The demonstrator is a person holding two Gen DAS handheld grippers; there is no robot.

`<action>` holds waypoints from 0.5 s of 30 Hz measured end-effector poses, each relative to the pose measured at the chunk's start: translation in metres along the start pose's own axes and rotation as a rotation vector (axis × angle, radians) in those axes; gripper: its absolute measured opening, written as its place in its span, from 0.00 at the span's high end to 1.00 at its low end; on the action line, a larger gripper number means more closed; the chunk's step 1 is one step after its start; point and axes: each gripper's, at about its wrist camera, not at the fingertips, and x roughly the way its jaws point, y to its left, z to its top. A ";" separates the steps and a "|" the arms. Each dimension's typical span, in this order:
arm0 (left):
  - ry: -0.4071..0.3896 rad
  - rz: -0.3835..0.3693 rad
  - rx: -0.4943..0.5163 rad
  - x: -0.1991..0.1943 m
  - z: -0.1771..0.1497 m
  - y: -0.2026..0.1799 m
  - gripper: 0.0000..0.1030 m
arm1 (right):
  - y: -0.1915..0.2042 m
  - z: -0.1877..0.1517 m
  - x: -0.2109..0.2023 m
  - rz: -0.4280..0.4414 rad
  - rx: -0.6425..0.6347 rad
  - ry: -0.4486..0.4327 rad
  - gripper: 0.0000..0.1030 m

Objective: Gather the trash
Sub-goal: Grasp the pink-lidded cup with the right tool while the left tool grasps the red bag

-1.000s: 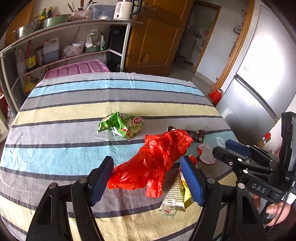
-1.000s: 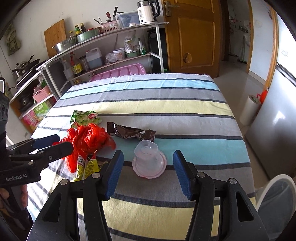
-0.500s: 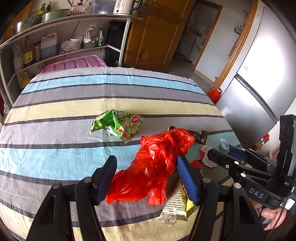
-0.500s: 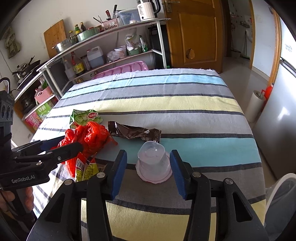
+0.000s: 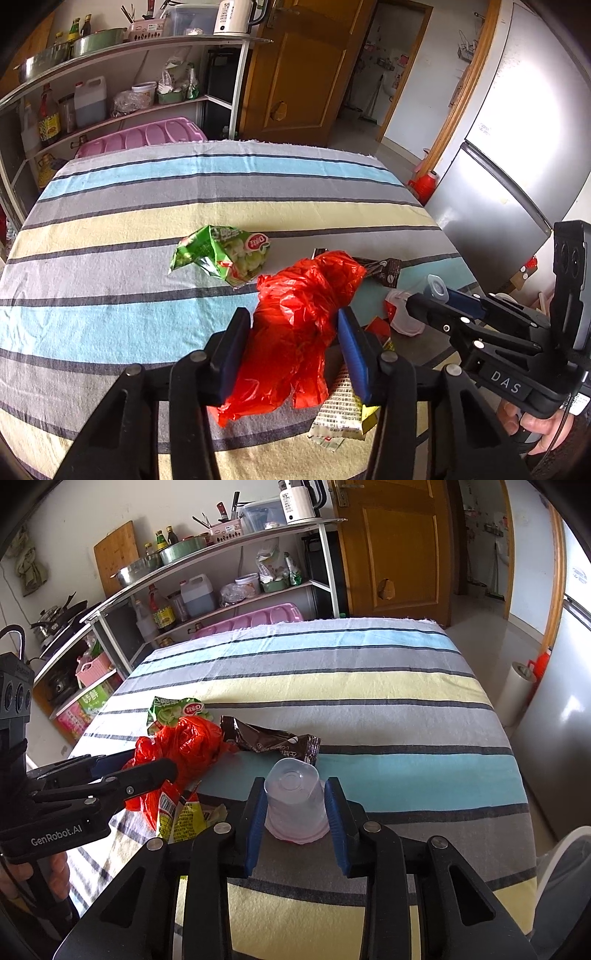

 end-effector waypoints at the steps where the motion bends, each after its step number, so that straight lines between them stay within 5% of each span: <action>1: -0.004 0.003 0.000 -0.001 0.000 0.000 0.51 | 0.000 0.000 -0.001 0.001 0.001 -0.001 0.68; 15: -0.037 0.015 0.010 -0.024 -0.004 -0.008 0.51 | -0.004 -0.003 -0.021 0.011 0.025 -0.041 0.68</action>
